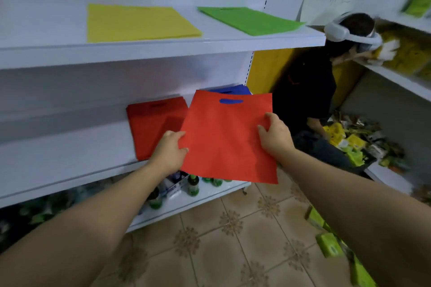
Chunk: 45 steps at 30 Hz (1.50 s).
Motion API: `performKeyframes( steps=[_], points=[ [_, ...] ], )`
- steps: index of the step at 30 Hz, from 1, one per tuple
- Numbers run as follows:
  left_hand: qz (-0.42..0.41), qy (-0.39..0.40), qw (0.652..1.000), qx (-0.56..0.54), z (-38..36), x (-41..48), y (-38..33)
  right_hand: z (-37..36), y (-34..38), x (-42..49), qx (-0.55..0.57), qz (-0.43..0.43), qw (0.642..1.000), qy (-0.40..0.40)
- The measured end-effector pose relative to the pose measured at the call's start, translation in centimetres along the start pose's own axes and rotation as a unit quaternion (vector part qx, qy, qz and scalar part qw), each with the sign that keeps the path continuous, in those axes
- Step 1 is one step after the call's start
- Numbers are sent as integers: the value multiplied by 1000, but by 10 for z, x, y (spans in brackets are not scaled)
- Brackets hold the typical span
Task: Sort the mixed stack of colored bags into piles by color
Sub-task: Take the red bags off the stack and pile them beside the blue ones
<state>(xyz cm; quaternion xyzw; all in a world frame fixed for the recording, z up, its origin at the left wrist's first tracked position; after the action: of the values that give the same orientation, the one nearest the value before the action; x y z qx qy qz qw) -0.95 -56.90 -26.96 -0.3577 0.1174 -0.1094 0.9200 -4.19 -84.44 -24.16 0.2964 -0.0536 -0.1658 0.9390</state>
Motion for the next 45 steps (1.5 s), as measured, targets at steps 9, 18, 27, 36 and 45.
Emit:
performKeyframes(
  steps=[9, 18, 27, 36, 45],
  points=[
    [113, -59, 992, -23, 79, 7, 127, -132, 112, 61, 17, 98, 990, 96],
    [181, -92, 979, -21, 86, 51, 177, -216, 145, 143, 26, 143, 974, 173],
    [248, -45, 968, -7, 39, 118, 202, -282, 124, 219, -12, 182, 951, 248],
    [270, 77, 956, 86, -4, 132, 215, -316, 91, 241, -118, 158, 942, 271],
    [251, 55, 964, 61, -1, 120, 196, -296, 89, 229, -121, 155, 934, 298]
  ],
)
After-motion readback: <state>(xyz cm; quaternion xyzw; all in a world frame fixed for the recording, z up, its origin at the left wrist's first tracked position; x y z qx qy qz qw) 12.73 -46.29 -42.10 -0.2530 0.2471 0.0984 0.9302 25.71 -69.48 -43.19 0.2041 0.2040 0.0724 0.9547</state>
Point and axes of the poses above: each hand's wrist, its own x-axis towards the middle knuckle, its own z-axis out of the back of the hand, y = z × x, the point moved 6 cm from there along x, towards the middle knuckle, and after that the axes turned 7 degrees about y, right-handed, at the moved point
